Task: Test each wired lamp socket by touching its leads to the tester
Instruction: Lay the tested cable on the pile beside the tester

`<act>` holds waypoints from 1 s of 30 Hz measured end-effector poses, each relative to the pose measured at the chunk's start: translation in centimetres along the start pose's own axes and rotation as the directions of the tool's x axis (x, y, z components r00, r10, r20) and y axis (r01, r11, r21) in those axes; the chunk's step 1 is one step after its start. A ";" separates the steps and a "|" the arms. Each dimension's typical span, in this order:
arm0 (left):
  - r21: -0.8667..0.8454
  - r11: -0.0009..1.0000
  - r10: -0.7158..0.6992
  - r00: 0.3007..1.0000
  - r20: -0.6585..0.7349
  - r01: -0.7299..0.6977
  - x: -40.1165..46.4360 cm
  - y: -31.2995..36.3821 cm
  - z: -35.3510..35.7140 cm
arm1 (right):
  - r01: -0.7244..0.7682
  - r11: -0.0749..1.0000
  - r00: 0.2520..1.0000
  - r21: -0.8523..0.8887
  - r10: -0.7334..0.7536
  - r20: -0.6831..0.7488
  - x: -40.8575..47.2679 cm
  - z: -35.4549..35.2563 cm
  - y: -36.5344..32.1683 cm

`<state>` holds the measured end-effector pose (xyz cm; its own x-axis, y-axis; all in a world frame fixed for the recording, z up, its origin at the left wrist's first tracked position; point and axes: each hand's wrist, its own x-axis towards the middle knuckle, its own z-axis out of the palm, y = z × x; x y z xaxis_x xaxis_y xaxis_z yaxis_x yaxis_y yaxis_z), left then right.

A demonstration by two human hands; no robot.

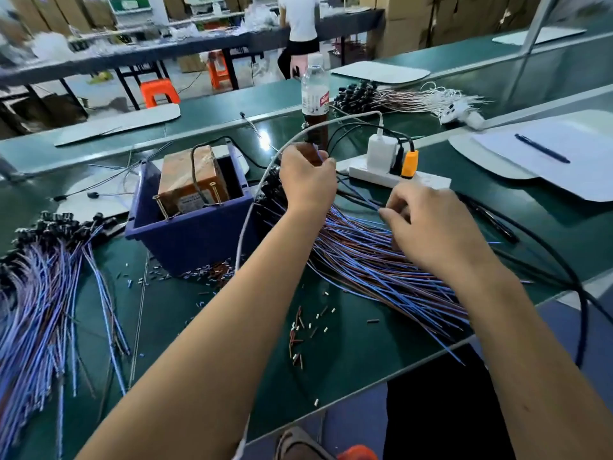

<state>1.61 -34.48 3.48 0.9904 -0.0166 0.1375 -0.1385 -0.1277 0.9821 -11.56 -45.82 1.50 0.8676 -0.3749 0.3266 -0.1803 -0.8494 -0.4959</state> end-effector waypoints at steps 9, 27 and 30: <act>0.691 0.678 0.277 0.958 0.078 -0.253 -1.1 -2.8 -2.7 | -0.054 0.987 0.994 -0.151 0.068 0.091 0.0 3.5 -0.5; 0.452 0.704 0.636 0.770 -0.059 -0.548 -5.5 -3.1 -17.5 | 0.316 0.914 0.936 0.255 -0.257 -0.240 -3.0 7.2 -12.9; 0.630 0.712 0.602 0.732 -0.319 -0.311 -3.7 -5.9 -23.3 | 0.361 0.907 0.927 0.217 -0.374 0.016 -5.1 9.8 -16.9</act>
<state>-1.31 -10.61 0.17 0.6410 0.2275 0.7331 -0.4060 -0.7100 0.5754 -8.41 -25.96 0.33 0.8797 -0.0241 0.4750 0.2509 -0.8249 -0.5065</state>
